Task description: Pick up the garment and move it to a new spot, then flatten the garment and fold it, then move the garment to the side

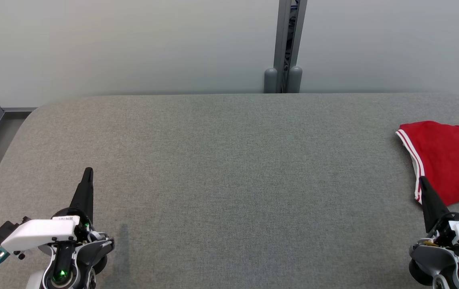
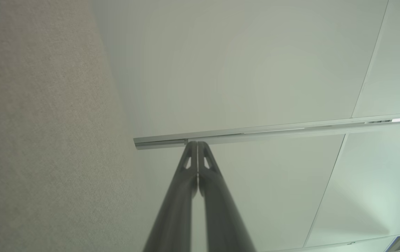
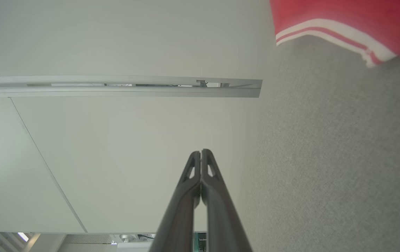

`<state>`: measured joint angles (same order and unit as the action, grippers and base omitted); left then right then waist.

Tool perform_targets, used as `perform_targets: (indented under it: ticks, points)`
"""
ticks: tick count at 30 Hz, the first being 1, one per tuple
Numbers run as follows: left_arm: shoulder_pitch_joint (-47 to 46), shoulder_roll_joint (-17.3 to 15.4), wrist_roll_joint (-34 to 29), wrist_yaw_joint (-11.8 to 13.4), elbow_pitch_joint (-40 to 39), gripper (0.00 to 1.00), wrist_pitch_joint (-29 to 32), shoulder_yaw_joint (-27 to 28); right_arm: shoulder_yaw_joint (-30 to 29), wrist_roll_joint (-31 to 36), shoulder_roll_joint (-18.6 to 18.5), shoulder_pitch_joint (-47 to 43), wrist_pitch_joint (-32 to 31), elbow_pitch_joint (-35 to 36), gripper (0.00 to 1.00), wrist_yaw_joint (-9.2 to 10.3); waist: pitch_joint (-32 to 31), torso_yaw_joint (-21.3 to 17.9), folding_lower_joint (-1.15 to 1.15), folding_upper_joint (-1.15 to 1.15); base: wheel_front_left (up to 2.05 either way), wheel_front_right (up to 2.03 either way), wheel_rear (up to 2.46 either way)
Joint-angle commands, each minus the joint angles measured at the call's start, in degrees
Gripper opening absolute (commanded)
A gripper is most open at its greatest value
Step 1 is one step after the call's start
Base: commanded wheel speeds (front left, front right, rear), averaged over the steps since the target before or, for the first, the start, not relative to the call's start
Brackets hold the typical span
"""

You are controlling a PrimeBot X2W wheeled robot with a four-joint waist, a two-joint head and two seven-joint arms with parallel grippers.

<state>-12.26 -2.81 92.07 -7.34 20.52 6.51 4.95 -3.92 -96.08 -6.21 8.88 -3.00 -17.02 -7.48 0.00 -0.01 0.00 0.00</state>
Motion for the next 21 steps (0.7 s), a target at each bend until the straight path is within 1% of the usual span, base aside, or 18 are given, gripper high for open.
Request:
perform_targets:
  ticks: [1, 21]
  points:
    - [-0.88, -0.29, 0.07, -0.31, -0.03, 0.0, 0.08, 0.32, -0.28, 0.31, -0.23, 0.49, -0.36, -0.02, 0.0, -0.02, 0.0, 0.0, 0.0, 0.0, 0.0, 0.0, 0.0]
    - [-0.86, -0.26, 0.04, -0.32, -0.1, 0.0, 0.1, 0.34, -0.39, 0.46, -0.11, 0.51, -0.48, -0.03, 0.0, -0.02, 0.0, 0.0, 0.0, 0.0, 0.0, 0.0, 0.0]
